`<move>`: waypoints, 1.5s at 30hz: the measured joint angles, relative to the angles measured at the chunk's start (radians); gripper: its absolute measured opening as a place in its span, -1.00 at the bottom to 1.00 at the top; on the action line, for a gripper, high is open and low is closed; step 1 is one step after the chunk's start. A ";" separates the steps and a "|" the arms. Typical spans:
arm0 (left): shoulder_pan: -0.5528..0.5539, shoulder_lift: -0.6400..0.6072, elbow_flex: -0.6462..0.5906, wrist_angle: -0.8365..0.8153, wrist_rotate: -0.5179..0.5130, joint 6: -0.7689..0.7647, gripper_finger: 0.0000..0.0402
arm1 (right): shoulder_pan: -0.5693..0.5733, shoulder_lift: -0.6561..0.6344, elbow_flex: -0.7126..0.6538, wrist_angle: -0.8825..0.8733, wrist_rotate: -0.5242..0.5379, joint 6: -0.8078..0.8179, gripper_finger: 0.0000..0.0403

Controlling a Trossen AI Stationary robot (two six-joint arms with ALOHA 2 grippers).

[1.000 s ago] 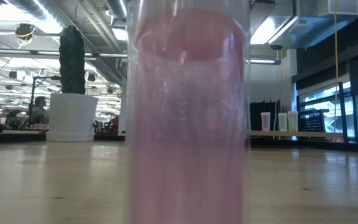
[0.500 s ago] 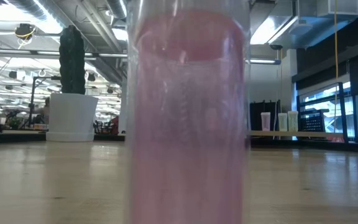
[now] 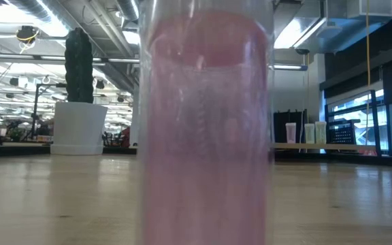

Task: Pick and place medicine bottles onto shelf by color
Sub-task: Put the transparent pill bottle on the shelf aligned with the other transparent pill bottles

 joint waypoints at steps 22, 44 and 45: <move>0.000 0.000 0.000 0.000 0.000 0.000 0.10 | -0.308 -0.007 0.186 -0.260 -0.031 -0.140 -0.22; 0.011 0.000 0.000 0.000 0.000 -0.002 0.10 | -0.848 0.003 0.313 -0.217 -0.014 -0.531 -0.21; 0.017 0.000 0.000 0.002 0.000 -0.003 0.10 | -0.859 0.009 0.313 -0.206 -0.014 -0.550 -0.21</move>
